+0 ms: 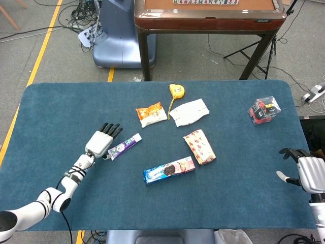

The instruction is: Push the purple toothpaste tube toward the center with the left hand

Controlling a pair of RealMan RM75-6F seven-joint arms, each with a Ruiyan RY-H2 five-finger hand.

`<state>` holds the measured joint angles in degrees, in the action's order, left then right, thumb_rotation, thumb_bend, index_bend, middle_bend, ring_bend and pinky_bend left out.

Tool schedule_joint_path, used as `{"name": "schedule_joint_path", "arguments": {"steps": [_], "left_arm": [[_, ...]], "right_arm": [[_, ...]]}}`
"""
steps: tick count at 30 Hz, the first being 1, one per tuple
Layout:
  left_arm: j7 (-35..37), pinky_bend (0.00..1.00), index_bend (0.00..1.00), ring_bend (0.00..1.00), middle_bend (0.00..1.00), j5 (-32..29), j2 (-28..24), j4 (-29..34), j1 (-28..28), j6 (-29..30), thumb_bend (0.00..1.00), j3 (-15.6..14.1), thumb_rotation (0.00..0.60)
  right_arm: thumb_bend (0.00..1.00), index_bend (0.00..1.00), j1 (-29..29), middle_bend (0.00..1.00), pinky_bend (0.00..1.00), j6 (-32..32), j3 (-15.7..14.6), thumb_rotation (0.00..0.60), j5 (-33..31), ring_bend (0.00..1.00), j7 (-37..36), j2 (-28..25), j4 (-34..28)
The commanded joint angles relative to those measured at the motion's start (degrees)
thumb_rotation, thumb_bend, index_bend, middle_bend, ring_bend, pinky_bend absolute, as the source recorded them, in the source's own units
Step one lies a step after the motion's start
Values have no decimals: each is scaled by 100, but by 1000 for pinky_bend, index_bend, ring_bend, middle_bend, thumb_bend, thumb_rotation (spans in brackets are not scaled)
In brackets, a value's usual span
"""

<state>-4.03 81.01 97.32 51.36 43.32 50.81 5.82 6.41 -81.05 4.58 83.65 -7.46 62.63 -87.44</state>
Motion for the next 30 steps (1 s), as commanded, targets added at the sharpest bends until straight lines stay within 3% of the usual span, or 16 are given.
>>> {"name": "schedule_joint_path", "arguments": {"steps": [1,30], "left_arm": [[28,32,0,0,0,-45,28,-39,27,-12,29,42,600],[86,32,0,0,0,-178,435,-480,433,-226,29,202,600]], "right_arm": [[129,384,3,460,560,8,0,600,-4,376,0,1,5],[129,384,-41,460,560,-39,12,600,-17,376,-118,-44,22]]}}
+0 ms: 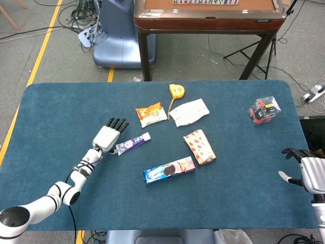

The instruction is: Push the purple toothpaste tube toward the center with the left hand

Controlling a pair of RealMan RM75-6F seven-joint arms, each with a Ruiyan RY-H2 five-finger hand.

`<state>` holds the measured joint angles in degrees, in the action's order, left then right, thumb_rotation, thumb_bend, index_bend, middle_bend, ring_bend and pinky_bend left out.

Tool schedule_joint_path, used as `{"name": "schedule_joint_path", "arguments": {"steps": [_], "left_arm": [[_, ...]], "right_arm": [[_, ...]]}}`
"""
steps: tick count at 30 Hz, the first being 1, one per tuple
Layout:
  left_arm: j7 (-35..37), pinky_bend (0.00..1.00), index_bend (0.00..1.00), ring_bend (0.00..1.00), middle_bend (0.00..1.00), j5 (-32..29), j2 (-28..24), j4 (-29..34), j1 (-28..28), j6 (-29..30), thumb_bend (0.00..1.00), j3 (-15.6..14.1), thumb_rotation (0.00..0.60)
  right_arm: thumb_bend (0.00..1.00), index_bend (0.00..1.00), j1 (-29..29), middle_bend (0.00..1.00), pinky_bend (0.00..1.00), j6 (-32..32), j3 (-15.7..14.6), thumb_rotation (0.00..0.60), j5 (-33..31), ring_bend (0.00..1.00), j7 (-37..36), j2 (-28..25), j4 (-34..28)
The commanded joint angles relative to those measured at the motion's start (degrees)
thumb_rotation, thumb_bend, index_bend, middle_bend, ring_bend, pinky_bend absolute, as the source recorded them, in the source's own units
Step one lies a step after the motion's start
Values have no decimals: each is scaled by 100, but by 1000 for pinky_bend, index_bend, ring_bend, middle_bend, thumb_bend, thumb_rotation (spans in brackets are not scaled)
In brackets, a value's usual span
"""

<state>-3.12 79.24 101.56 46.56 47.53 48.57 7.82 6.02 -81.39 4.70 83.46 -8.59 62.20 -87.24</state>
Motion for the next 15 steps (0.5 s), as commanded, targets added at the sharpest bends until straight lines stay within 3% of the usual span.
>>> {"name": "schedule_joint_path", "arguments": {"steps": [1,15], "left_arm": [[-7,32,0,0,0,-1,17,0,19,-3,30,5,600],[-95,32,0,0,0,-25,180,-56,278,-93,30,88,600]], "right_arm": [[129,384,-3,460,560,-5,0,600,4,376,-7,-2,2],[129,384,-31,460,560,-57,4,600,31,376,-85,-35,-3]]}}
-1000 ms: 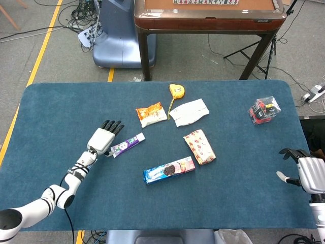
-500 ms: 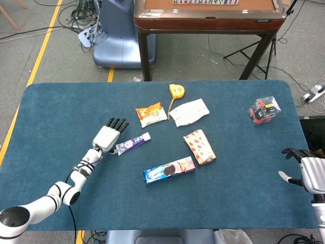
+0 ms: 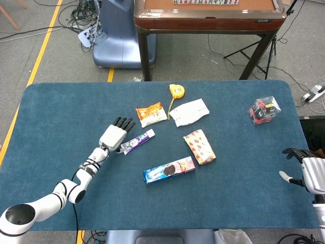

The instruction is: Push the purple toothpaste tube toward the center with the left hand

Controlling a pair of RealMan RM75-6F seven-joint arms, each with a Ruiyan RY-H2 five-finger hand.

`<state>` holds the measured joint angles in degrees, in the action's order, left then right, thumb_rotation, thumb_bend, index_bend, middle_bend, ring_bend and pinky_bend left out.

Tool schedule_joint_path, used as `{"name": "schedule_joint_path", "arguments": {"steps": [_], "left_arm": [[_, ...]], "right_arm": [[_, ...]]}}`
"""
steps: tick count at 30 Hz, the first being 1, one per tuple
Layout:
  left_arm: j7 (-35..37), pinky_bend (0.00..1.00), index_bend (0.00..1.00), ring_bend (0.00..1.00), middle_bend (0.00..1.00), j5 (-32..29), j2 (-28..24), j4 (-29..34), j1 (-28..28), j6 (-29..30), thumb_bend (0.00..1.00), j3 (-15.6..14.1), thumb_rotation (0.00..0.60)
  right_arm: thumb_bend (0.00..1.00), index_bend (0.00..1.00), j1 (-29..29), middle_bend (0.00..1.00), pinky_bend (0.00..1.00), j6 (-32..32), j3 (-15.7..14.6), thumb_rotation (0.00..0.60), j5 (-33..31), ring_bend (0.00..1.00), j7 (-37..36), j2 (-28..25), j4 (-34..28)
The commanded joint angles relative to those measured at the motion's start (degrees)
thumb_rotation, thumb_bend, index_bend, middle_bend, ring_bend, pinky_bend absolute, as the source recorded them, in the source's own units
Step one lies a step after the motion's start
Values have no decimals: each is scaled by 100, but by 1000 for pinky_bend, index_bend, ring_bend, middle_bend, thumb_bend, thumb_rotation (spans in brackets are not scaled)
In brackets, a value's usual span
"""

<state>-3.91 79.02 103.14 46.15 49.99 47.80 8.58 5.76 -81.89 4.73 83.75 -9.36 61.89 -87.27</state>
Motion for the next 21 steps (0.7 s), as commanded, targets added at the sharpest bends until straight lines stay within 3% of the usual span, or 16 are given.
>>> {"name": "schedule_joint_path", "arguments": {"steps": [1,21], "left_arm": [[-21,32,0,0,0,-6,36,-23,52,-26,30,19,600],[-88,32,0,0,0,-8,280,-278,340,-115,30,55,600]], "right_arm": [[129,384,-7,460,560,-9,1,600,1,376,-14,-6,1],[129,384,-33,456,560,-40,14,600,2,376,-121,-31,40]]}}
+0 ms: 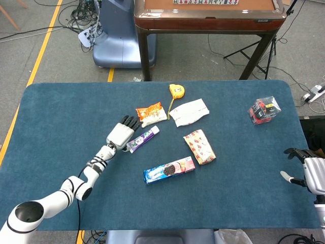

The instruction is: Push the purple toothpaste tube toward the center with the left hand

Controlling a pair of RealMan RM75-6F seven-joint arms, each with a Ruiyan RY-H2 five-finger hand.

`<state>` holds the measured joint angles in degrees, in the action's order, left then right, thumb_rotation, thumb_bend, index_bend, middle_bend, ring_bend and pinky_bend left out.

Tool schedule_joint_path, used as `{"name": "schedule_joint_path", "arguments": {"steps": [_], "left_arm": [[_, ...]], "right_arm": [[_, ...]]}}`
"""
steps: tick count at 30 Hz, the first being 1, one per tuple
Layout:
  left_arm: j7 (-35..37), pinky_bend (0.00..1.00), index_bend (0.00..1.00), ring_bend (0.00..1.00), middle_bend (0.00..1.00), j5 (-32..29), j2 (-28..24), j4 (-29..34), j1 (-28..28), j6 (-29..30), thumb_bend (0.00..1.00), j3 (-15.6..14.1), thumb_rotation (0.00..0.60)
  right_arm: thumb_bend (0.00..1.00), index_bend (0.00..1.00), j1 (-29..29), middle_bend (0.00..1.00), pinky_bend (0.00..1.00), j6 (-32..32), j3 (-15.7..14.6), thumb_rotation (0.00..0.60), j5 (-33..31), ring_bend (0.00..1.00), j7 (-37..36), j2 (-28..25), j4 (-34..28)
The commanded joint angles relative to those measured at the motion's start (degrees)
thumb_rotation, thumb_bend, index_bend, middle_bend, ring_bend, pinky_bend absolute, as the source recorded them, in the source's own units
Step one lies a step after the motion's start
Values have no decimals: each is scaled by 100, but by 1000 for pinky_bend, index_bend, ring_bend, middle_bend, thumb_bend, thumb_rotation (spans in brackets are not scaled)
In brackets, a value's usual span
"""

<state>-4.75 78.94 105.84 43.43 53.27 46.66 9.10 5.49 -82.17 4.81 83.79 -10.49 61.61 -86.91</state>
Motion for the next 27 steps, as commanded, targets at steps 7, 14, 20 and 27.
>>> {"name": "schedule_joint_path", "arguments": {"steps": [7,14,20,27], "left_arm": [[5,32,0,0,0,-46,97,-131,95,-93,29,26,600],[63,32,0,0,0,-91,185,-353,192,-181,30,69,600],[125,32,0,0,0,-176,239,-468,242,-176,30,163,600],[109,32,0,0,0,-244,299,-505,299,-160,30,232,600]], "right_arm": [[129,384,-58,455,560,-118,20,600,18,377,-94,-47,-3],[129,384,-75,455,560,-134,31,600,7,377,-151,-67,11],[129,384,-81,455,560,-145,31,600,20,377,-164,-68,15],[129,384,-91,455,560,-170,30,600,41,377,-149,-69,-2]]}}
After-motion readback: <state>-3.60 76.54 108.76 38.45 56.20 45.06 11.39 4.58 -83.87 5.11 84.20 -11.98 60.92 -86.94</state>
